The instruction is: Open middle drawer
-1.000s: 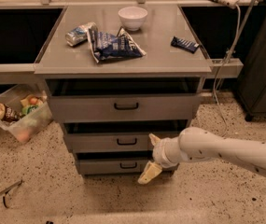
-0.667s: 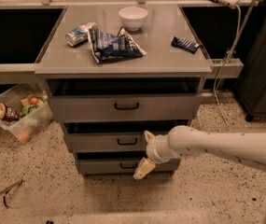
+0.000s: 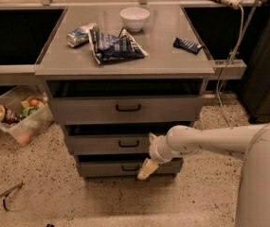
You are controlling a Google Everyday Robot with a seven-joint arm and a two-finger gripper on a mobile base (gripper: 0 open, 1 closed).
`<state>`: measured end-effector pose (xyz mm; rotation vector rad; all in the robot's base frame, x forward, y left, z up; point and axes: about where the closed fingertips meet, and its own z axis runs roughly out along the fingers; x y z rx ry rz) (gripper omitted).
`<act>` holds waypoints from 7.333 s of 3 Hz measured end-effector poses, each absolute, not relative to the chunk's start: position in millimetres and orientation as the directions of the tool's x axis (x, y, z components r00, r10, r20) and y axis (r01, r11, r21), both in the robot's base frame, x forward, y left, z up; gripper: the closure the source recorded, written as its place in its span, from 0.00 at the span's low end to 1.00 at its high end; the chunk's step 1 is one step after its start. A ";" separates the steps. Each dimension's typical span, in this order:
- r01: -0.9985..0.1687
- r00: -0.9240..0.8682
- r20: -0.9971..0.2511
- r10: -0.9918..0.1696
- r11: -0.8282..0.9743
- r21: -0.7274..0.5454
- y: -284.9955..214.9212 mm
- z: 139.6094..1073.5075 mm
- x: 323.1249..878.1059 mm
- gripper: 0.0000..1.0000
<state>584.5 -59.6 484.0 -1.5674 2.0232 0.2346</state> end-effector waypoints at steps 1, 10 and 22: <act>-0.924 -0.175 -0.530 -0.830 0.324 -0.202 -63.4 467.2 598.8 0.00; -0.960 -0.243 -0.534 -0.809 0.281 0.011 -17.0 456.7 611.1 0.00; -0.935 -0.340 -0.515 -0.787 0.340 0.098 -44.0 415.8 628.3 0.00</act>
Offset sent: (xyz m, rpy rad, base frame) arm 0.0965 0.0094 -0.0581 0.0311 -0.0813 -0.0742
